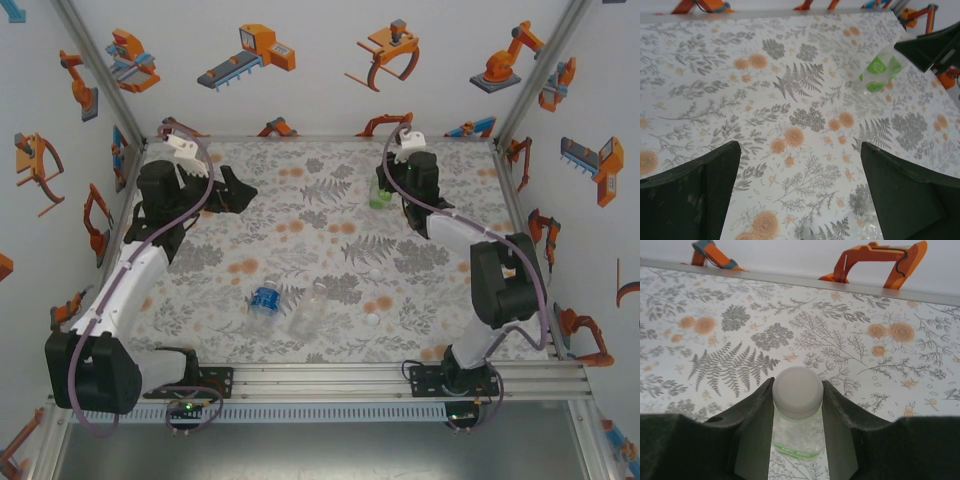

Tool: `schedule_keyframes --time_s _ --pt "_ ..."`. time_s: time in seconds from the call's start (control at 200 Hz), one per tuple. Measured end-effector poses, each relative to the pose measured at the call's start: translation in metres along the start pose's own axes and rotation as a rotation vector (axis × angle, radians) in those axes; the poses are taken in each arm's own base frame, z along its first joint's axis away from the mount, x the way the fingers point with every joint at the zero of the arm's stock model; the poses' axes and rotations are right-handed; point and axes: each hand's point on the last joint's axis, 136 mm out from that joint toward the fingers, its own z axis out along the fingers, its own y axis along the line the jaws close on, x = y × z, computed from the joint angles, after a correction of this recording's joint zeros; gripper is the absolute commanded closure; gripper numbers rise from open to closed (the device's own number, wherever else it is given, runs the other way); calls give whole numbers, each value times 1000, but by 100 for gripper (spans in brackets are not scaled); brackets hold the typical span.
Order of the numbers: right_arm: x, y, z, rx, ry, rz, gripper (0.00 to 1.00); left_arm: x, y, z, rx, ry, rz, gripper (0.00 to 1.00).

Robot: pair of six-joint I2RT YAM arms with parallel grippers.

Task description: Screw on the bottle caps

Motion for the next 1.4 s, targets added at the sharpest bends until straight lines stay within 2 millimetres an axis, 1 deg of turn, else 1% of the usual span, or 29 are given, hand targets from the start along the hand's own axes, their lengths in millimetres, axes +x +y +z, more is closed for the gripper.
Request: schedule_keyframes --time_s 0.065,0.125,0.255,0.3,0.396,0.571,0.691,0.871,1.006,1.122,1.227,1.327,1.397 --pt "6 -3 8 2 0 -11 75 -8 3 -4 -10 -27 -11 3" --pt "8 -4 11 1 -7 -17 73 -10 5 -5 -9 -30 -22 3" --pt "1 -3 12 -8 -55 -34 67 -14 3 -3 17 -19 -36 3" --pt "-1 -3 11 -8 -68 -38 63 -15 1 -3 29 -17 -40 3" --pt "2 -5 9 -10 -76 -40 56 -12 -1 -2 45 -8 -47 3" --pt "16 -6 7 -6 -54 -39 47 -6 -1 3 61 30 -65 3" --pt "17 -7 7 -5 -52 -39 43 -1 -2 5 74 51 -69 3" --pt "13 -7 2 2 -42 -39 40 5 -4 5 90 75 -47 3" --pt "-1 -6 -12 3 -30 -42 41 7 -1 10 81 113 -50 3" --pt "-23 -2 -27 -5 -24 -36 42 8 2 13 76 127 -52 3" --pt "-42 5 -46 -26 -12 -4 44 11 3 13 72 136 -58 3" --pt "-53 18 -65 -55 15 35 46 11 3 13 70 139 -55 3" --pt "-52 35 -77 -90 56 66 48 12 4 13 64 139 -54 3"
